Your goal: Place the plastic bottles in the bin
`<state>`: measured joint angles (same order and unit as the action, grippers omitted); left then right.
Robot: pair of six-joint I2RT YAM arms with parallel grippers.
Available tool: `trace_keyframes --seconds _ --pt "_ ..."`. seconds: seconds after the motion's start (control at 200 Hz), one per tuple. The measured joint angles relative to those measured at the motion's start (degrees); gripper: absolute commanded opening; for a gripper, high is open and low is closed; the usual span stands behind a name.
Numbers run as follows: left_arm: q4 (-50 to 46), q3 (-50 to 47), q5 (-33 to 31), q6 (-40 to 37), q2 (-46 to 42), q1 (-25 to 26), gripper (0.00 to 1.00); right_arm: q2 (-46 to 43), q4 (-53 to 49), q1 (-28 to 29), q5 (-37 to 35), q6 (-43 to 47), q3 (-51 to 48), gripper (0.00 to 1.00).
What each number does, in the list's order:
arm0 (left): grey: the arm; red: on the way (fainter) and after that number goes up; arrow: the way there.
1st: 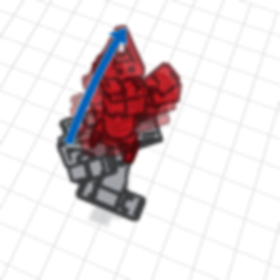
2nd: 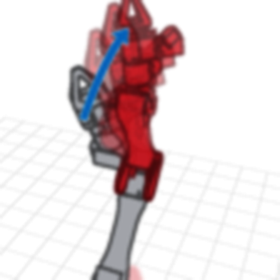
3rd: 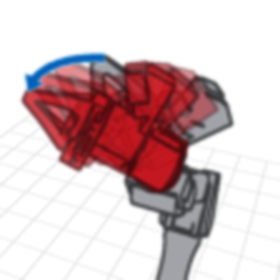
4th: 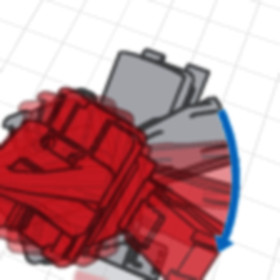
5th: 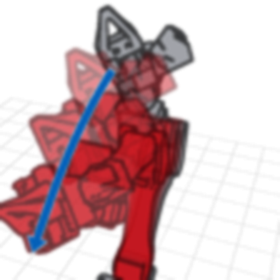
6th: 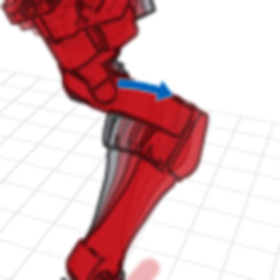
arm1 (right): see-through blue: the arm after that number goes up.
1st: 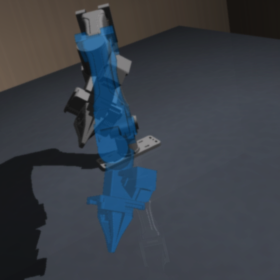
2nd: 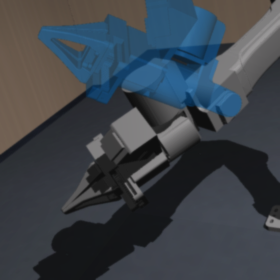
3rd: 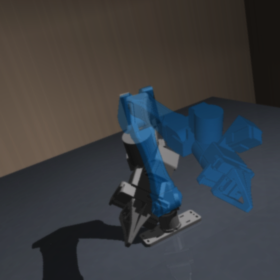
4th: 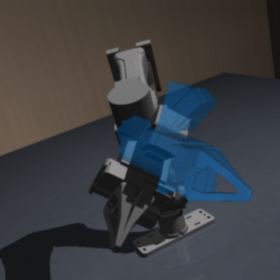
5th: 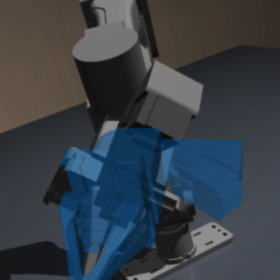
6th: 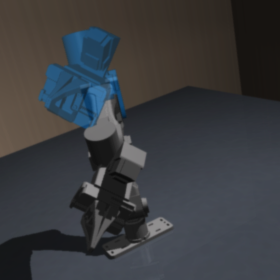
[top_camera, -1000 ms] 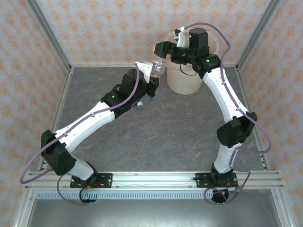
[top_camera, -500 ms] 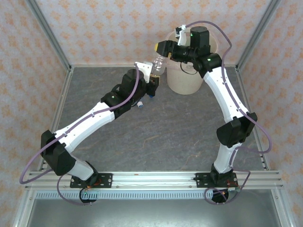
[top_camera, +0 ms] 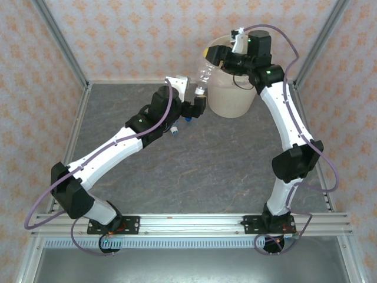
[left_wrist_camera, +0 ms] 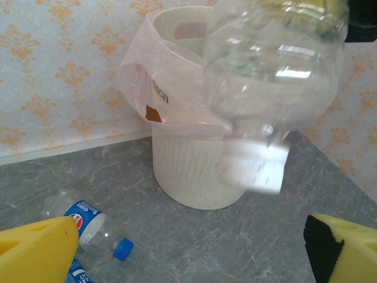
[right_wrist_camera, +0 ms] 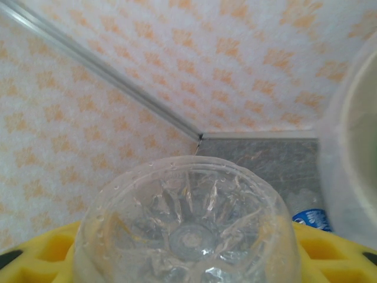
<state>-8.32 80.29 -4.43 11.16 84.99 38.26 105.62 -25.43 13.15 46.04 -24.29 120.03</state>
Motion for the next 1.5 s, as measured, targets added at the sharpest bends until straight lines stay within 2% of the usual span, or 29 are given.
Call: trace_keyframes --seconds 0.37,0.601,0.871,0.911,0.966,0.986,1.001,1.016,1.156,1.502 --pt "0.1 -0.7 -2.8 3.0 -2.3 0.0 0.99 0.0 5.8 -8.7 -9.1 -8.0 0.0 0.56" --pt "0.2 -3.1 -3.6 4.2 -3.7 0.0 0.99 3.1 11.3 -9.2 -16.2 -13.6 -0.1 0.56" --pt "0.2 -5.8 -4.3 5.8 -6.5 0.0 0.99 10.1 12.2 -9.2 -25.4 -16.9 1.7 0.57" --pt "0.2 -5.8 -4.7 6.0 -6.8 0.0 0.99 11.3 12.2 -9.2 -26.4 -17.1 3.3 0.61" --pt "0.2 -5.8 -5.1 6.0 -7.1 0.0 0.99 12.8 12.1 -9.2 -27.6 -17.2 5.6 0.72" --pt "0.2 -5.8 -5.2 6.1 -7.3 0.0 0.99 13.4 11.8 -9.2 -28.0 -17.3 6.7 0.81" --pt "0.2 -5.8 -5.3 6.2 -7.3 0.0 0.99 13.9 11.7 -9.2 -28.3 -17.4 7.6 0.96" --pt "0.2 -5.8 -5.4 6.2 -7.5 0.0 0.99 14.4 11.4 -9.2 -28.5 -17.4 8.5 1.0" --pt "0.0 -5.8 -6.8 6.4 -8.3 0.0 0.99 17.4 9.5 -9.2 -29.2 -17.0 15.8 1.0" --pt "-0.1 -5.7 -8.5 6.8 -7.5 0.0 0.99 17.0 6.8 -9.2 -29.6 -14.5 16.7 1.0"
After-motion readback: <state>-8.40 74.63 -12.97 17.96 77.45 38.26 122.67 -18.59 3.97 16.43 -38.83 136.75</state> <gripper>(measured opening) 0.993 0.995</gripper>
